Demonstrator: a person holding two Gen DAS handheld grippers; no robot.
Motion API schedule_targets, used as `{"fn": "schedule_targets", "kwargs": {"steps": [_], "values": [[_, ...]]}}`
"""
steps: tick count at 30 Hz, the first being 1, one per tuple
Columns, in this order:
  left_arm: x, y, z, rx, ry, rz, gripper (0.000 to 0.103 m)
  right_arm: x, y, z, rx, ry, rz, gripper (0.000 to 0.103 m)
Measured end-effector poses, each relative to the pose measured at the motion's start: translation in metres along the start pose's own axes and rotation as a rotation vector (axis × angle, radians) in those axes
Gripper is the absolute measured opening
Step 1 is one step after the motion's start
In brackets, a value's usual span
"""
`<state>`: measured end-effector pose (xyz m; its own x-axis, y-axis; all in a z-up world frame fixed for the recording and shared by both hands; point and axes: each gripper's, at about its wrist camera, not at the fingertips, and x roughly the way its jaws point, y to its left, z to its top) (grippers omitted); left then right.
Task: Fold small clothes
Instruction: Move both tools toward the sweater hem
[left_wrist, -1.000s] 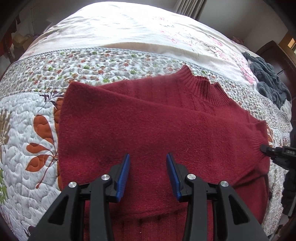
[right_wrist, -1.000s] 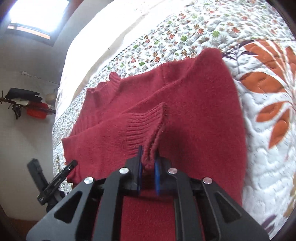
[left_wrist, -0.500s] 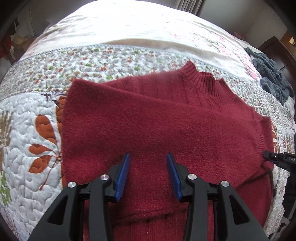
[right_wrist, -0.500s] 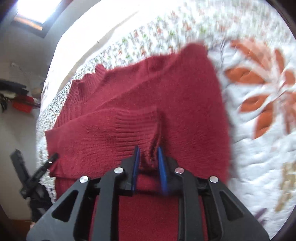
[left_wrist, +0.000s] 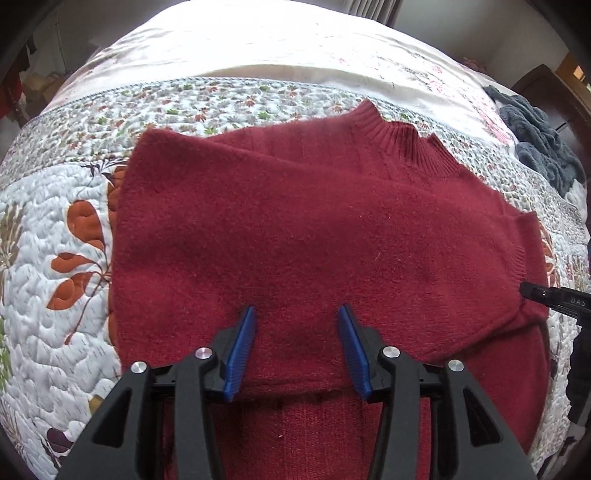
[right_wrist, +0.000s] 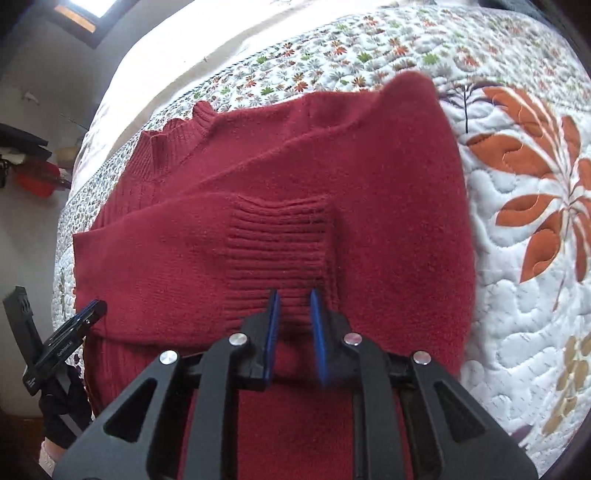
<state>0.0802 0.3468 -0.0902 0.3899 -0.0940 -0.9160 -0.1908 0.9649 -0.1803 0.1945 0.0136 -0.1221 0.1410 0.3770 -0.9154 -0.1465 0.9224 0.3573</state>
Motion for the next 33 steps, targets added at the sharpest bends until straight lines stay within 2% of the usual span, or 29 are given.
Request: {"fn": "schedule_targets", "kwargs": {"steps": [6,9,11,13,14,16,18,21,26,29,33], "values": [[0.007,-0.002,0.001,-0.021,0.006,0.0,0.05,0.006,0.002,-0.002,-0.019,-0.011,-0.022,0.016],[0.004,-0.001,0.004,-0.029,0.016,0.002,0.05,0.0,0.001,-0.001,-0.011,-0.013,-0.003,0.016],[-0.006,-0.001,0.004,-0.042,0.01,-0.002,0.05,-0.019,0.001,-0.006,-0.007,-0.05,0.023,0.02],[-0.025,-0.002,-0.004,-0.04,-0.015,0.0,0.05,-0.042,0.001,-0.018,-0.025,-0.093,0.036,0.031],[-0.031,-0.001,-0.008,-0.035,-0.022,0.003,0.05,-0.052,0.0,-0.026,-0.027,-0.101,0.046,0.033],[-0.049,0.002,-0.027,-0.021,-0.029,0.015,0.05,-0.069,-0.006,-0.05,-0.031,-0.09,0.072,0.033],[-0.066,0.01,-0.055,-0.014,-0.003,0.043,0.052,-0.081,-0.012,-0.077,-0.034,-0.062,0.075,0.034],[-0.081,0.024,-0.094,-0.014,0.058,0.091,0.054,-0.096,-0.025,-0.131,-0.055,0.003,0.041,0.036],[-0.105,0.05,-0.162,-0.053,0.188,0.133,0.056,-0.111,-0.039,-0.198,-0.043,0.099,0.001,0.042],[-0.115,0.062,-0.194,-0.099,0.249,0.122,0.06,-0.118,-0.048,-0.23,-0.016,0.147,-0.009,0.044],[-0.117,0.07,-0.227,-0.151,0.324,0.073,0.061,-0.123,-0.058,-0.266,0.0,0.214,-0.018,0.05]]}}
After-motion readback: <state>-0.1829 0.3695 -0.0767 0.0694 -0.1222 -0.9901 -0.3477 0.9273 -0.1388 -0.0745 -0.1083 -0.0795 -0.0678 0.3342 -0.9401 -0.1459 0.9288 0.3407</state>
